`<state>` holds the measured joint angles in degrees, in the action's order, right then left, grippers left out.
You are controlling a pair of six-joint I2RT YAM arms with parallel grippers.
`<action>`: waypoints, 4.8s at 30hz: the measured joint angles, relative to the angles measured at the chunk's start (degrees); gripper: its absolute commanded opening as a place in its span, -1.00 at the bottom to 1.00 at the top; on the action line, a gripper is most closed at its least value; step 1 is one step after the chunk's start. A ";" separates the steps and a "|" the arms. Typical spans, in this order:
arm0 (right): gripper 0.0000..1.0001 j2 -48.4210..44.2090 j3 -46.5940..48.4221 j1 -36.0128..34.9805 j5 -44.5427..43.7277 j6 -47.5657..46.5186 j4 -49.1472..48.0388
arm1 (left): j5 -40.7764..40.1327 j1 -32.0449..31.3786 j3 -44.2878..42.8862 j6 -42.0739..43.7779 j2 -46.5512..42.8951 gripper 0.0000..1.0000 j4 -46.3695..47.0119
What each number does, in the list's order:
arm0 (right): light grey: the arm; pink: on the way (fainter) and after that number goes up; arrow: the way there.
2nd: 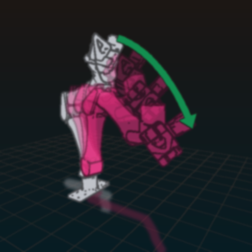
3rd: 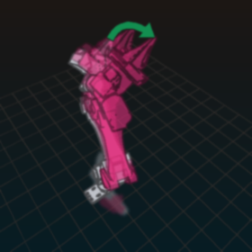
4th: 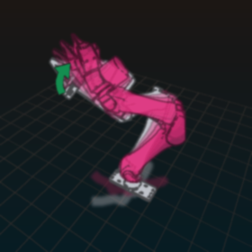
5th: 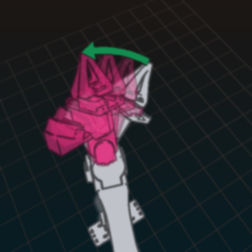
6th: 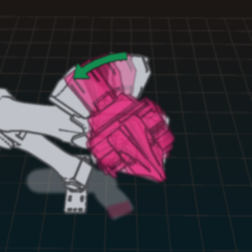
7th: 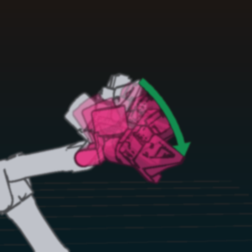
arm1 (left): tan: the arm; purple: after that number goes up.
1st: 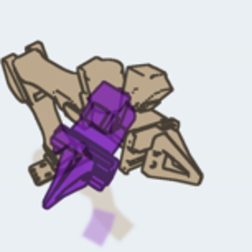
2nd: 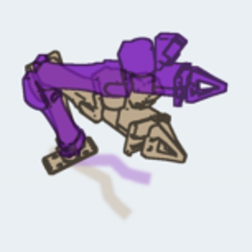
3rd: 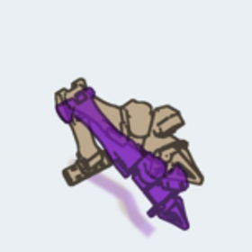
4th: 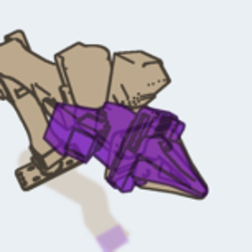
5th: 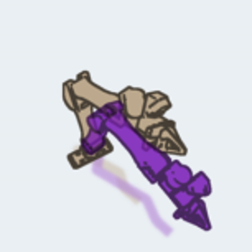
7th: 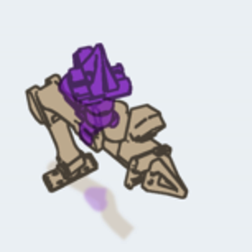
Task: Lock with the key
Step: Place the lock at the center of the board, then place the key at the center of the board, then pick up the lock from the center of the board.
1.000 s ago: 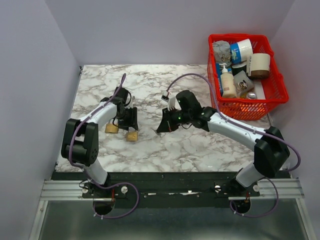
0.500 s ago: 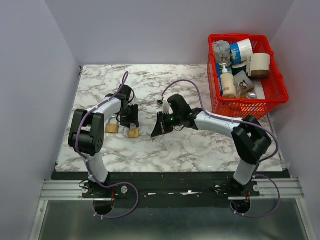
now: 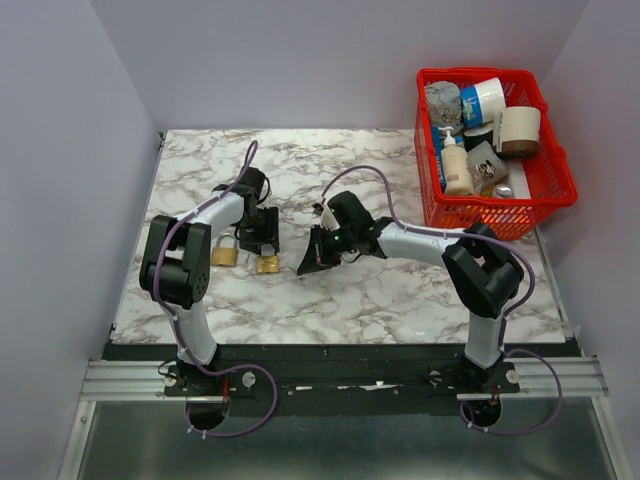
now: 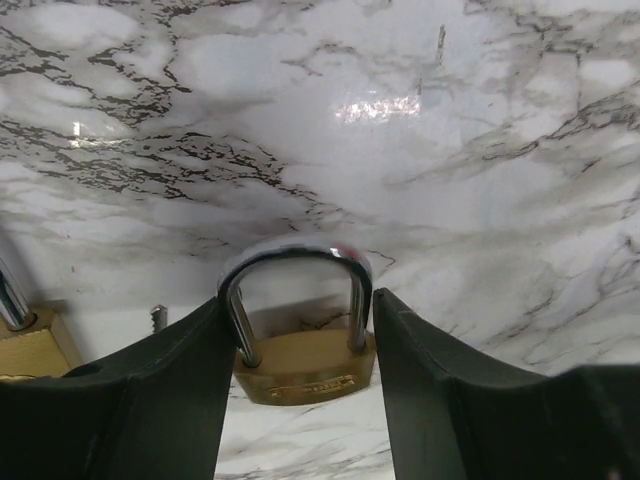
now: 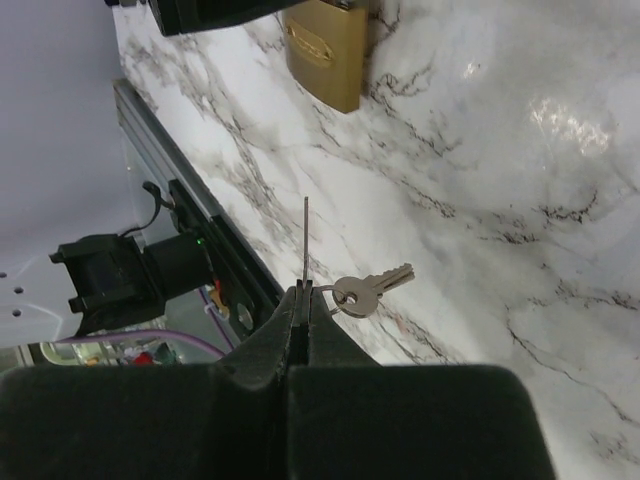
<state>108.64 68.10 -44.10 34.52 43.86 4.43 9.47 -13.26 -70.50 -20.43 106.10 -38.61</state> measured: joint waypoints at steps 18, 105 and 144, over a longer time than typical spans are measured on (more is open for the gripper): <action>-0.99 7.43 3.76 0.02 -3.37 5.18 -1.84 | -0.13 0.61 -0.37 -0.44 -4.17 0.97 1.90; 0.79 6.91 20.68 15.39 -19.87 -60.48 35.47 | 13.09 12.44 8.17 0.04 -44.17 0.98 17.99; -0.99 -8.85 19.93 15.17 2.10 -70.36 50.29 | 39.98 12.44 18.51 29.75 -56.22 0.86 14.36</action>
<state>99.79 88.03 -28.93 36.62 -26.50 54.72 49.45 -0.82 -51.99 9.32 49.89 -24.25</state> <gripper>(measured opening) 0.556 0.950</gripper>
